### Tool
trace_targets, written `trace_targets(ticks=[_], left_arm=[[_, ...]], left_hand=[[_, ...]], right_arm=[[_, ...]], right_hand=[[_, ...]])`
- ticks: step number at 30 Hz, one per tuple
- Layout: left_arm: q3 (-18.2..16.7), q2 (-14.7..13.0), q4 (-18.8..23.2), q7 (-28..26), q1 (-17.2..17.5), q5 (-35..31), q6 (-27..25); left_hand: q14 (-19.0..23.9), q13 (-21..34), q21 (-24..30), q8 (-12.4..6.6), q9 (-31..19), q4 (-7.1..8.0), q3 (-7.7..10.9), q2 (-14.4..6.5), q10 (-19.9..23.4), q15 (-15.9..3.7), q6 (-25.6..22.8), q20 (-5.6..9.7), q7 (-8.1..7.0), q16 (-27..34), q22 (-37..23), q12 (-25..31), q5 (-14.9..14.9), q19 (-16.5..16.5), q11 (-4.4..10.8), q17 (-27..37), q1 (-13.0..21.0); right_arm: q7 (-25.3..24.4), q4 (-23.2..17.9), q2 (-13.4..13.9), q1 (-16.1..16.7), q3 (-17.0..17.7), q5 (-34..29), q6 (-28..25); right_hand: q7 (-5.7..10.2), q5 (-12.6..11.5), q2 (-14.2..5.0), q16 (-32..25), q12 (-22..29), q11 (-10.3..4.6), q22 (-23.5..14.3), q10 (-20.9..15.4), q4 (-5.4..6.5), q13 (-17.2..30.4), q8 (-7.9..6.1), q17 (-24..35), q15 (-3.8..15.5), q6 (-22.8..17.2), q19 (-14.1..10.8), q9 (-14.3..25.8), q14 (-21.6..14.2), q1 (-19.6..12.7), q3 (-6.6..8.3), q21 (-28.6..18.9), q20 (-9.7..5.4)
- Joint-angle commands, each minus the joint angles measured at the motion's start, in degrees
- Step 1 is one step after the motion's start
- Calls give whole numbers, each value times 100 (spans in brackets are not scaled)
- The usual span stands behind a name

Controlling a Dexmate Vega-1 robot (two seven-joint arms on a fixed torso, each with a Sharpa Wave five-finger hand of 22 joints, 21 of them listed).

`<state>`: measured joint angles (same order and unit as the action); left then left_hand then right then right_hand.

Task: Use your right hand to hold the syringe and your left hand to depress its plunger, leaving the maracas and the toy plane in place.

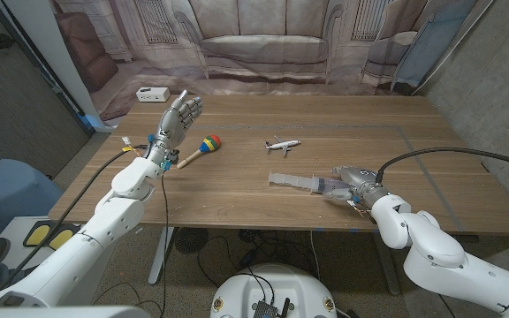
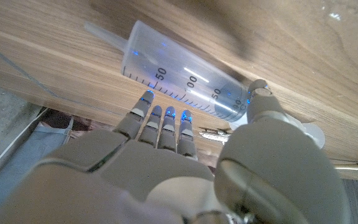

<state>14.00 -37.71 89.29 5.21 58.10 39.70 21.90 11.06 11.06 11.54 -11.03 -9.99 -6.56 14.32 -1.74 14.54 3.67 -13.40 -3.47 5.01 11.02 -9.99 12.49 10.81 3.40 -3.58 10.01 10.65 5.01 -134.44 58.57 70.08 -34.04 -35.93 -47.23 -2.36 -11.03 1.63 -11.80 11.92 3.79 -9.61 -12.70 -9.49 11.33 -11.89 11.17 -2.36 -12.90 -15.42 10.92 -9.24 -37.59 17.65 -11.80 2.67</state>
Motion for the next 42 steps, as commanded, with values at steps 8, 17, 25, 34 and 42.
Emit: trace_targets(ticks=[8,17,25,34,42], left_arm=[[7,24,-38,-46,-37,14,-32],[50,40,-74,-19,-110,0,-64],[54,56,-83,-28,-126,-6,-50],[54,52,-64,-44,-118,3,-74],[61,70,-87,-56,-143,-4,-72]], left_hand=[[49,11,-14,18,-28,-14,-3,1,43,2,-55,-15,-12,-10,-31,-12,-5,-1,-11,27,48],[51,11,-16,20,-28,-14,-4,-3,48,-4,-51,-17,-10,-11,-31,-14,-5,-6,10,27,51],[46,11,-20,19,-28,-13,-5,-7,47,1,-56,-35,-11,-14,-32,-17,-5,-15,-3,27,53],[52,11,-21,20,-29,-13,-6,-10,50,-5,-57,-51,-21,-13,-32,-19,-5,-19,-5,27,54],[50,12,-21,21,-29,-13,-7,-12,47,-1,-55,-56,-21,-15,-32,-23,-5,-19,12,27,56]], right_arm=[[-111,108,227,-379,-191,618,-45],[-186,110,309,-493,-361,602,-78],[-104,132,375,-638,-542,448,-82],[-29,232,367,-744,-681,247,-63],[61,439,291,-849,-812,46,10]], right_hand=[[-136,-11,19,-165,113,85,-22,-338,15,9,-5,12,14,-191,-963,23,-536,-346,100,-225,-88],[-114,-20,-8,-261,179,37,-19,-623,-3,8,-43,35,118,-461,-1602,33,-931,-601,137,-327,-185],[-71,-33,-81,-292,204,-32,-14,-775,-43,6,-47,52,186,-592,-1977,37,-1099,-902,220,-376,-288],[23,-32,-166,-354,247,-88,-9,-1030,-80,1,-77,79,318,-835,-2360,43,-1359,-1408,341,-388,-423],[115,-25,-224,-435,273,-137,-14,-1235,-72,-1,-108,119,421,-1057,-2649,47,-1593,-1771,386,-401,-567]])
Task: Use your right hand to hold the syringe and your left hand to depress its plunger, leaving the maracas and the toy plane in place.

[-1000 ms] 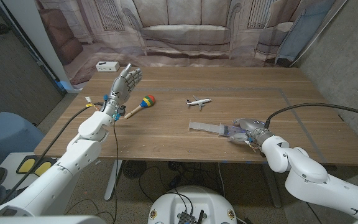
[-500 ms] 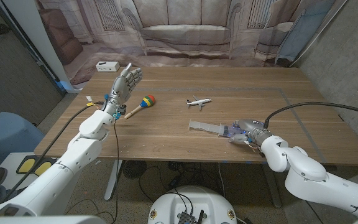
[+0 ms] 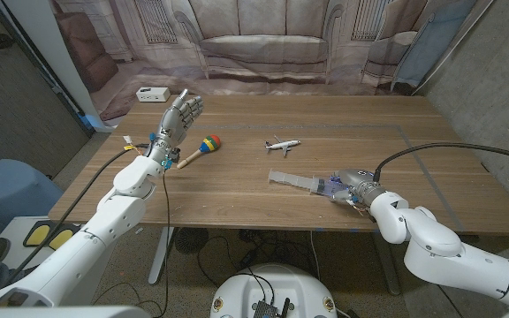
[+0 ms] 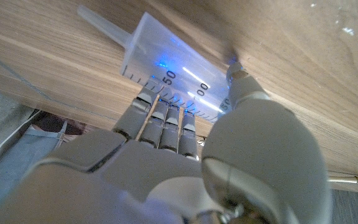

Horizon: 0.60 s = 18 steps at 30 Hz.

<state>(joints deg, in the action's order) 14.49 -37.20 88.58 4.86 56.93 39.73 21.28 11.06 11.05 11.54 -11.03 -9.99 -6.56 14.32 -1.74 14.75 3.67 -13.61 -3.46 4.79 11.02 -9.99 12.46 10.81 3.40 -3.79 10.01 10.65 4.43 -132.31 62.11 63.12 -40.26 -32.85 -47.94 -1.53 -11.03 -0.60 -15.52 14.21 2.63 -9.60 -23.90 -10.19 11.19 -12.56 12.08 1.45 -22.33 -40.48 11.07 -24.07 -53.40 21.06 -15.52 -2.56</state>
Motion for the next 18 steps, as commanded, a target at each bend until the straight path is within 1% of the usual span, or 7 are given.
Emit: trace_targets(ticks=[1,4,6,8,10,13,18], left_arm=[[12,20,-16,-24,-25,-6,-12],[12,21,-18,-30,-27,-14,-6],[10,21,-16,-38,-26,-15,-10],[10,27,-18,-41,-29,-11,-10],[15,30,-22,-36,-35,-13,-10],[25,38,-25,-26,-46,-7,-15],[33,48,-25,-35,-53,-13,-16]], left_hand=[[48,12,-21,22,-29,-13,-8,-13,26,-2,-32,-59,3,-16,-32,-20,-5,-20,37,27,56],[47,13,-21,22,-29,-13,-8,-13,29,-2,-33,-57,5,-17,-32,-20,-5,-19,30,27,56],[48,13,-22,22,-29,-13,-9,-13,26,-6,-33,-58,3,-16,-32,-22,-5,-22,29,27,56],[49,13,-21,23,-29,-13,-9,-13,26,-6,-32,-56,3,-16,-32,-22,-6,-21,38,27,56],[49,13,-21,23,-29,-13,-10,-13,26,-8,-32,-57,4,-16,-32,-22,-6,-21,35,27,56],[48,13,-21,23,-29,-12,-10,-14,25,-8,-30,-58,4,-17,-32,-23,-6,-22,26,27,56],[46,13,-21,25,-29,-12,-11,-15,23,-10,-26,-57,5,-18,-32,-25,-6,-23,42,27,56]], right_arm=[[130,251,-71,-163,-206,-291,92],[169,316,-103,-190,-233,-346,125],[132,354,-127,-201,-295,-513,115],[63,394,-157,-191,-329,-658,128],[-22,430,-185,-160,-321,-740,162],[-118,492,-216,-131,-300,-836,246],[-152,564,-252,-107,-258,-956,379]], right_hand=[[38,-25,-3,-72,43,-21,-16,-125,-1,13,-41,32,59,-126,-153,32,-134,-215,46,-26,-60],[63,-26,-22,-113,62,-86,-19,-229,0,13,-47,51,109,-200,-241,33,-236,-359,56,-26,-108],[111,-27,-39,-191,77,-70,-23,-336,7,13,-78,80,149,-350,-385,35,-416,-505,53,-45,-157],[184,-23,-83,-288,103,-143,-31,-494,24,14,-114,126,251,-532,-546,39,-611,-663,44,-72,-224],[258,-1,-153,-419,142,-183,-44,-718,59,16,-158,200,372,-752,-740,43,-829,-796,4,-116,-297],[335,34,-272,-671,199,-238,-66,-1072,62,17,-243,337,567,-1148,-1049,49,-1230,-1039,-49,-215,-402],[386,71,-449,-932,265,-330,-89,-1466,73,16,-321,501,706,-1545,-1369,53,-1620,-1285,-86,-354,-497]])
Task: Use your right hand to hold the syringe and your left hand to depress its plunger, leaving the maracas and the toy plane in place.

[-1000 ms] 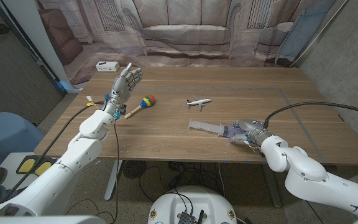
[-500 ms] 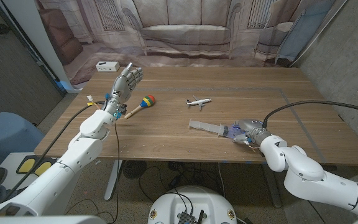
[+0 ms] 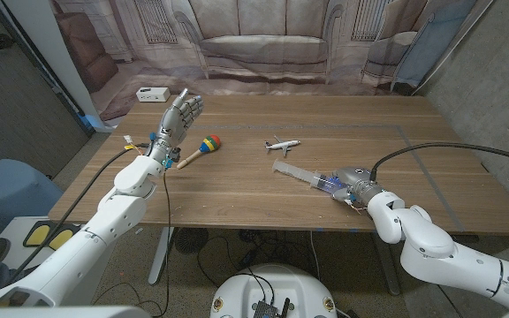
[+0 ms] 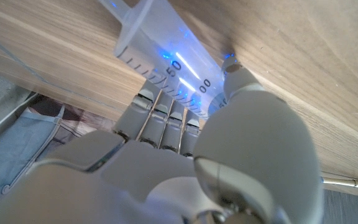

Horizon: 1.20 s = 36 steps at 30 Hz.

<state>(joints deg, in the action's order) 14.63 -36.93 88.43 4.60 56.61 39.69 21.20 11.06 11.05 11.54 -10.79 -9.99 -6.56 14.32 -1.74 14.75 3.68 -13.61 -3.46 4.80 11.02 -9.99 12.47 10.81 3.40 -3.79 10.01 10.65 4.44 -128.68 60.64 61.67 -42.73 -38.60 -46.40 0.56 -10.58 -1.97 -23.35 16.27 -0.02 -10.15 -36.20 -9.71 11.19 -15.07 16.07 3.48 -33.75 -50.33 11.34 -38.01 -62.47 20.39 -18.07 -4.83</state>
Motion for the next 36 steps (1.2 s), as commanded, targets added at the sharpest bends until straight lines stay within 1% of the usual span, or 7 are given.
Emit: trace_targets(ticks=[1,7,10,18,20,26,36], left_arm=[[19,24,-11,-13,-23,-13,-4],[21,32,-4,-26,-24,-16,-1],[26,42,-3,-27,-30,-9,-7],[41,70,-4,-71,-46,-31,-12],[47,77,-7,-86,-56,-42,-20],[90,92,-32,-104,-120,-70,-81],[173,139,-104,-83,-302,-124,-143]], left_hand=[[44,13,-21,2,-29,-12,-11,-16,21,-5,-26,-58,4,-18,-32,-28,-6,-22,37,27,56],[44,13,-21,-1,-29,-11,-13,-17,20,-5,-34,-58,13,-19,-32,-30,-6,-22,33,27,57],[40,13,-20,-1,-29,-11,-13,-18,14,-5,-35,-59,11,-20,-32,-33,-6,-21,38,27,57],[42,13,-21,-1,-29,-11,-15,-19,24,-5,-34,-62,11,-20,-33,-30,-6,-23,36,27,58],[42,13,-20,-3,-29,-11,-15,-19,22,-10,-40,-61,10,-20,-33,-31,-6,-23,32,27,58],[45,13,-21,-2,-29,-11,-16,-20,18,-11,-40,-56,17,-19,-33,-34,-6,-25,34,27,58],[46,14,-21,-2,-29,-11,-17,-25,28,-3,-42,-54,10,-19,-33,-31,-6,-26,21,27,61]], right_arm=[[-164,210,-114,47,-2,-412,236],[-229,216,-154,122,86,-565,287],[-335,227,-188,176,136,-657,308],[-647,232,-242,337,351,-699,486],[-688,233,-235,363,411,-672,559],[-755,302,-246,378,517,-674,734],[-984,385,-237,489,792,-463,1014]], right_hand=[[184,27,-344,-184,66,-52,-37,-292,23,14,-74,114,540,-445,-427,25,-312,-419,-10,-120,-279],[263,8,-551,-304,105,-119,-60,-596,28,7,-107,154,699,-710,-630,19,-710,-620,67,-245,-393],[265,9,-573,-383,117,-196,-76,-750,11,3,-116,223,758,-847,-718,17,-850,-734,49,-319,-441],[299,9,-606,-537,174,-207,-106,-1119,-3,7,-186,345,842,-1258,-886,21,-1186,-986,10,-491,-425],[305,12,-617,-551,205,-247,-113,-1248,18,8,-222,346,838,-1409,-925,23,-1284,-1005,-3,-538,-420],[333,16,-641,-529,237,-205,-126,-1440,79,11,-272,328,858,-1656,-953,27,-1427,-983,-38,-618,-423],[324,23,-699,-490,267,-236,-139,-1653,171,14,-325,283,863,-1928,-984,30,-1638,-896,-70,-721,-424]])
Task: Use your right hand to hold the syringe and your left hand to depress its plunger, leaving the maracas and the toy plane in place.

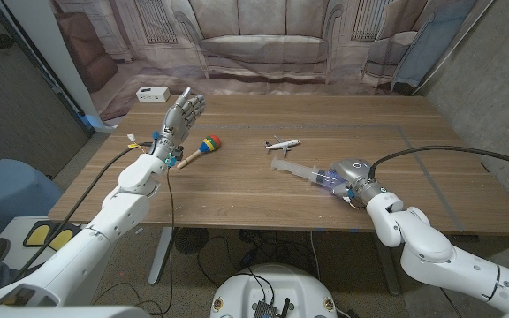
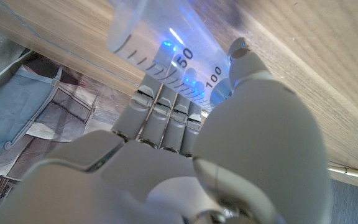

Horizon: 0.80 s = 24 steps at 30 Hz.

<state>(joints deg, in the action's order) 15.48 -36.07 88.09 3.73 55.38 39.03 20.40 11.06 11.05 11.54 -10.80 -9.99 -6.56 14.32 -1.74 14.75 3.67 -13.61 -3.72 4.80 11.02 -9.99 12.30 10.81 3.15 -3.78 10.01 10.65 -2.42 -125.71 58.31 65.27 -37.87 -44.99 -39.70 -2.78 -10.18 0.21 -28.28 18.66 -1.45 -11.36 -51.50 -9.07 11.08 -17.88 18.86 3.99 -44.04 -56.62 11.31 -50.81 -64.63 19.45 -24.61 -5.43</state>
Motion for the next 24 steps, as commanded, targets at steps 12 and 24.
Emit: trace_targets(ticks=[12,24], left_arm=[[119,56,6,-97,-225,-139,-116],[150,52,83,-167,-220,-190,-172]], left_hand=[[45,14,-21,-3,-29,-11,-18,-29,20,-3,-47,-25,15,-19,-33,-19,-7,-1,29,27,64],[52,14,-20,0,-29,-10,-19,-32,27,-3,-43,-28,14,-18,-33,-18,-7,0,22,27,66]], right_arm=[[-723,205,173,394,835,990,1051],[-1025,271,231,652,1217,1627,1407]], right_hand=[[623,12,-1010,119,2,-64,-27,-236,307,26,0,-37,739,-981,-286,24,-471,-438,-3,-150,-366],[694,-3,-1052,193,-37,-129,-37,-255,397,30,47,-22,736,-1008,-224,20,-478,-347,16,-203,-362]])
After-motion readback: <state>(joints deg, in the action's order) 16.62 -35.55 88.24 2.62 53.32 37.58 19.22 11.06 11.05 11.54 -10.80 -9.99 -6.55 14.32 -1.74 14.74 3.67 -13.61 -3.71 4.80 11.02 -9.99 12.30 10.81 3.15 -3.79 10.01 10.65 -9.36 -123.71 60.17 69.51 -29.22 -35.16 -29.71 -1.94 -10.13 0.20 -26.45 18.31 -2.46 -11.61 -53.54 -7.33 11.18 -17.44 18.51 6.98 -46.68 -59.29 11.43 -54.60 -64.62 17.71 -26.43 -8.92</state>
